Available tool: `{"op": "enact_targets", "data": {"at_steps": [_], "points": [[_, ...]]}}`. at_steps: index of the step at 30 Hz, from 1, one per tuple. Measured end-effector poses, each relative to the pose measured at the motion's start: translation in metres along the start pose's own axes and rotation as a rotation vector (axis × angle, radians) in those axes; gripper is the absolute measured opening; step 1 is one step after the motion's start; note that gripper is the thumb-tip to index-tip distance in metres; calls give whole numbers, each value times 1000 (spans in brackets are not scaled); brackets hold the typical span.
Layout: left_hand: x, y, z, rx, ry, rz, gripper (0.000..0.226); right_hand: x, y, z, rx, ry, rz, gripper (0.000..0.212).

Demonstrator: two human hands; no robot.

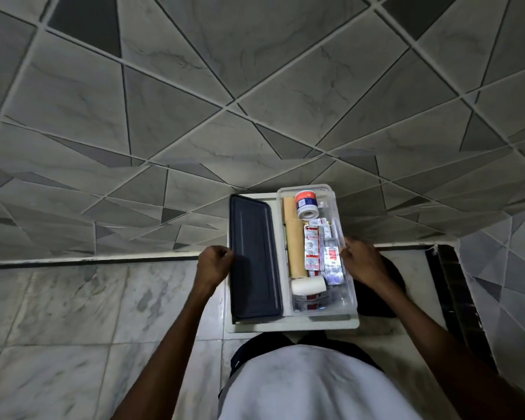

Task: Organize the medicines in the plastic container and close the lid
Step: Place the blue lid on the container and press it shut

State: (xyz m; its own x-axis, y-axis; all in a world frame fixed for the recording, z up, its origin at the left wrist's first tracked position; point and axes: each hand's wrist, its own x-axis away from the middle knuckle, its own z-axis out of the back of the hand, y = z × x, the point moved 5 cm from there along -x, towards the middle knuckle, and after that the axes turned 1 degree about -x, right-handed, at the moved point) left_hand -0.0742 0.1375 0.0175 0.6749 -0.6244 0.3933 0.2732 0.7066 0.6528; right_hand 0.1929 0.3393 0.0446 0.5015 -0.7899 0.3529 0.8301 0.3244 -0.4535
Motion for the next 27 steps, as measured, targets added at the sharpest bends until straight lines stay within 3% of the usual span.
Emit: {"op": "enact_targets", "data": {"at_steps": [10, 16, 19, 24, 27], "points": [[27, -1, 70, -94, 112, -17, 26, -12, -25, -47, -69, -41, -48, 21], [37, 10, 80, 20, 107, -7, 24, -5, -36, -33, -51, 27, 1, 33], [44, 25, 86, 138, 66, -5, 24, -3, -51, -12, -285, 89, 48, 35], [44, 53, 76, 490, -148, 3, 24, 19, -94, -9, -806, -396, -25, 29], [39, 60, 54, 571, -249, 18, 29, 21, -99, -12, -942, -356, 22, 27]]}}
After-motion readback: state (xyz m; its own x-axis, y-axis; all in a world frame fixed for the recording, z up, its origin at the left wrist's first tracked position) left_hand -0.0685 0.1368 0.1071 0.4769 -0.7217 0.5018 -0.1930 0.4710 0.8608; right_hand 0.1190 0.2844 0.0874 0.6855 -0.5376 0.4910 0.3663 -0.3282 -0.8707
